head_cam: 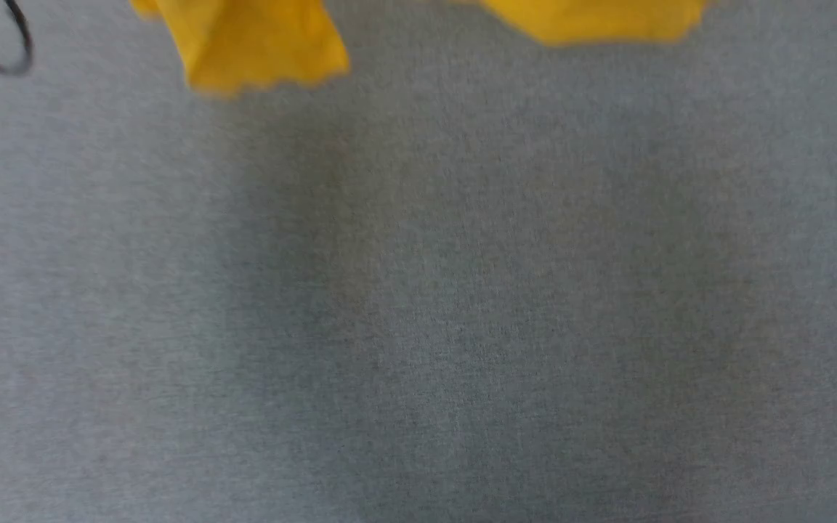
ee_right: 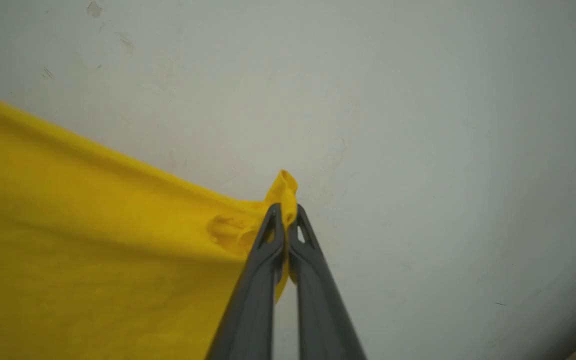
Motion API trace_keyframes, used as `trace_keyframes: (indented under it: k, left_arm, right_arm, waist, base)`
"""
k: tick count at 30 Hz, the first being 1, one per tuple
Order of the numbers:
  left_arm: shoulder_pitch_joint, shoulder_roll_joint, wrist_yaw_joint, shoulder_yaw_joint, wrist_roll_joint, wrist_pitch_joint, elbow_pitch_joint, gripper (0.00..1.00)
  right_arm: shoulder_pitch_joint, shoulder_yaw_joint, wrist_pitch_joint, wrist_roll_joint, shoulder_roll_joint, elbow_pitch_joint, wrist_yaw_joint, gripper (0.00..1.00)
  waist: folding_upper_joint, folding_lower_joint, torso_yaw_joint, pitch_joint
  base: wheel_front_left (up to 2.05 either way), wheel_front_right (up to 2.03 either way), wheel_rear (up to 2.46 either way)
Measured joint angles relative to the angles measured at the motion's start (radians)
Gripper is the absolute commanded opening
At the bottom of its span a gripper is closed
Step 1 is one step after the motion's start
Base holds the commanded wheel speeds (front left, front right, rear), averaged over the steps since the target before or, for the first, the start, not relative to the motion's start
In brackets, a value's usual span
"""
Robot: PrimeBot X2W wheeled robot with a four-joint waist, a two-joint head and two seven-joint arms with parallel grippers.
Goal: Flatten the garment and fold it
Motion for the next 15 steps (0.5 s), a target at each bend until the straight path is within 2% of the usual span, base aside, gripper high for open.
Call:
trace_keyframes:
  k: [5, 8, 11, 15]
  left_arm:
    - [-0.102, -0.011, 0.016, 0.020, 0.027, -0.123, 0.047, 0.00]
    - [-0.111, -0.010, -0.003, 0.015, 0.027, -0.154, 0.092, 0.00]
    - [-0.067, 0.006, -0.030, -0.022, 0.039, -0.156, 0.150, 0.00]
    - [0.069, 0.045, -0.056, -0.090, 0.072, -0.164, 0.232, 0.00]
  right_arm:
    - [-0.119, -0.057, -0.114, -0.058, 0.066, 0.044, 0.000, 0.00]
    - [-0.148, -0.076, -0.181, -0.056, 0.094, 0.065, 0.000, 0.00]
    - [-0.140, -0.053, -0.211, -0.036, 0.108, 0.097, 0.000, 0.00]
    - [-0.073, 0.021, -0.217, 0.025, 0.115, 0.134, 0.000, 0.00]
  waist:
    - [0.0001, -0.0001, -0.021, 0.090]
    - [0.0000, -0.0002, -0.032, 0.135]
    - [0.0000, -0.0001, -0.042, 0.169]
    - [0.0000, 0.0000, -0.054, 0.185]
  base:
    - [0.00, 0.00, 0.00]
    - [0.00, 0.00, 0.00]
    - [0.00, 0.00, 0.00]
    - [0.00, 0.00, 0.00]
